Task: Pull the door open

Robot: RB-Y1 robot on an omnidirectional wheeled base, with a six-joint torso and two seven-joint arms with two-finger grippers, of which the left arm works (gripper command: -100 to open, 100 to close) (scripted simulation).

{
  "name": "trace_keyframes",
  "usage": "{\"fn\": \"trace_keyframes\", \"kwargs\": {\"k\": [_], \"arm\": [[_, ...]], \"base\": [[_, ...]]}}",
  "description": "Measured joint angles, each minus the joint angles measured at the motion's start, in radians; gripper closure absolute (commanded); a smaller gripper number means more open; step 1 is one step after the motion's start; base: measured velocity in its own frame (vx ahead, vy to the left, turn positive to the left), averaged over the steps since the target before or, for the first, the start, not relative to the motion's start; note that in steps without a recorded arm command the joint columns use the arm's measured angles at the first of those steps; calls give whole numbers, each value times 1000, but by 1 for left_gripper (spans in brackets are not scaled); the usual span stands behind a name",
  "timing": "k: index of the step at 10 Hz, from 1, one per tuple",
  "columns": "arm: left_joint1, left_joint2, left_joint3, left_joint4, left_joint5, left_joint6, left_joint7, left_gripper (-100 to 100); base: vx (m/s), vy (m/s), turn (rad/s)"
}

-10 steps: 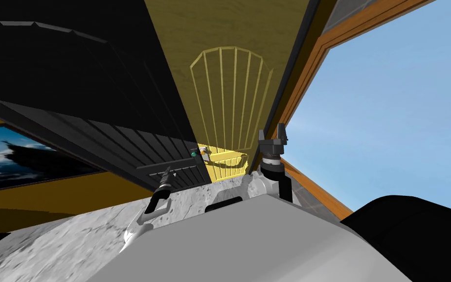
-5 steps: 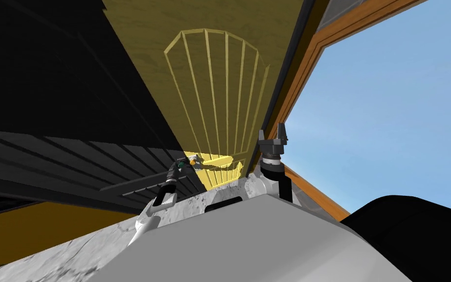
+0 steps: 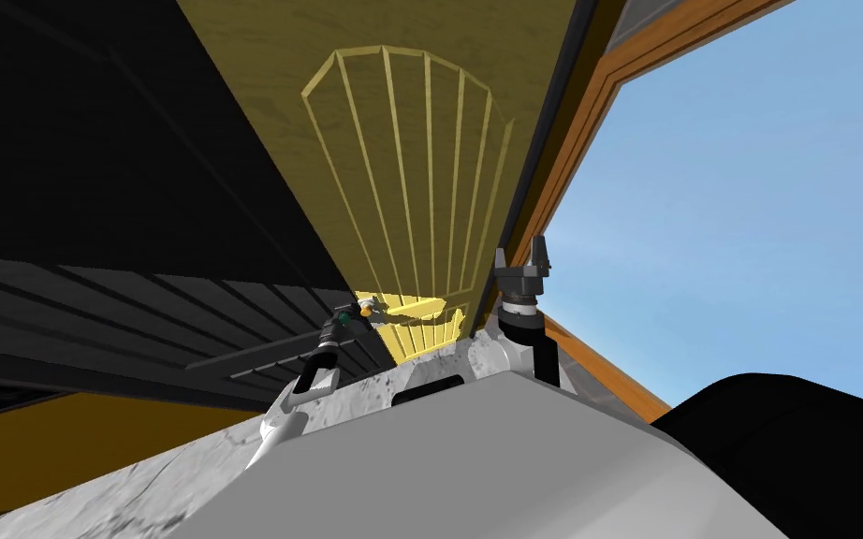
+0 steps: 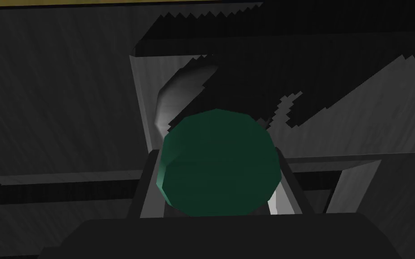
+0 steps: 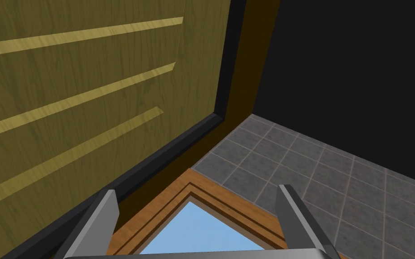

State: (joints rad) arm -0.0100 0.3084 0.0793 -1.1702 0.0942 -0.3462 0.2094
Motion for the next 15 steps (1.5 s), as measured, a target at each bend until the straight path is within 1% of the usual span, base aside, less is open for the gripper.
{"fn": "trace_keyframes", "kwargs": {"k": [1, 2, 3, 4, 5, 6, 8, 9, 10, 11, 12, 13, 14, 15], "arm": [[1, -1, -1, 1, 0, 1, 0, 100], [2, -1, -1, 1, 0, 1, 0, 100], [16, 7, 8, -6, 1, 1, 0, 100], [23, 22, 17, 4, 5, 3, 5, 100], [29, 28, 23, 7, 6, 6, 6, -100], [34, 27, 19, 2, 5, 4, 7, -100], [47, 29, 1, -24, 5, 1, 17, -100], [43, 27, -10, -28, 4, -2, 22, -100], [48, 24, -23, -44, 3, -4, 25, -100], [49, 23, -25, -47, 2, -5, 26, -100], [66, 32, -10, -39, 5, -8, 26, -100], [70, 38, 7, -21, 6, -11, 22, -100], [74, 46, 25, -18, 9, 0, 18, -100], [71, 50, 42, -3, 9, 6, 13, -100]], "base": [[0, 0, 0], [-155, 91, 140], [-199, 112, 132], [-166, 102, 50], [-172, 9, -16], [-200, -70, -27], [-204, -109, -39], [-212, -95, -98], [-95, -43, -19], [-30, 37, 199], [-19, 61, 179], [29, 99, 127], [111, 127, 86], [153, 79, 8]]}}
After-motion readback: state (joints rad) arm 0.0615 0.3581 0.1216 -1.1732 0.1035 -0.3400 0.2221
